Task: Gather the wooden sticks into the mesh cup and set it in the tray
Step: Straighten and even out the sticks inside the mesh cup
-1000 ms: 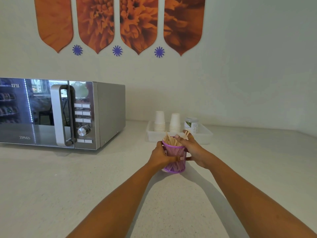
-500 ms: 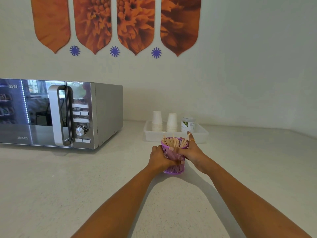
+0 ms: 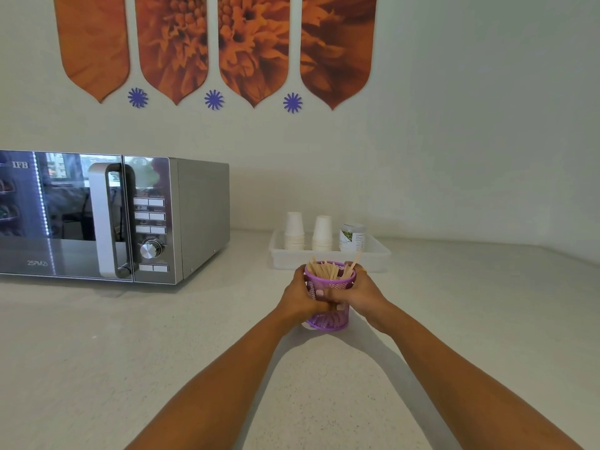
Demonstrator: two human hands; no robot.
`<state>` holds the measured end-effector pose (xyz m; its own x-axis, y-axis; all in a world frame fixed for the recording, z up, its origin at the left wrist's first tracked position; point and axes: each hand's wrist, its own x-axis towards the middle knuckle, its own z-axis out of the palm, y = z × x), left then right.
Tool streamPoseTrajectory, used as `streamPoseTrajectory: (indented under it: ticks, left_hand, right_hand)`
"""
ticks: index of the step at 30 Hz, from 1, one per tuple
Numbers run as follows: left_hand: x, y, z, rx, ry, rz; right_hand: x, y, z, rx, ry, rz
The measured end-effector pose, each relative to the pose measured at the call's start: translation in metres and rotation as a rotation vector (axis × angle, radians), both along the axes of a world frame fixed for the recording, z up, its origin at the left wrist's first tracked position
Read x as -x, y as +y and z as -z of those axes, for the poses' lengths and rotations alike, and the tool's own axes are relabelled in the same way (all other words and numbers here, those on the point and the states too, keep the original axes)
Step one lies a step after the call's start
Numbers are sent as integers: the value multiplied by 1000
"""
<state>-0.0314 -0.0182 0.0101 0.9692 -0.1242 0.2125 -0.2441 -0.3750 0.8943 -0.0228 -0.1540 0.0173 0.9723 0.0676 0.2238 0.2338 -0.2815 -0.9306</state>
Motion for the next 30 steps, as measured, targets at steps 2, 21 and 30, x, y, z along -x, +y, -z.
streamPoseTrajectory:
  ticks: [2,21,30]
  left_hand:
    - [-1,1,1,2,5,6]
    - [-6,2,-2,3,-13,1]
    - [-8,0,-1,-26,-12,-21]
  right_hand:
    - [0,1,0,16,-21,22]
    - [-1,7,-2,-4,-10,93]
    - [4,3,-21,140,52,0]
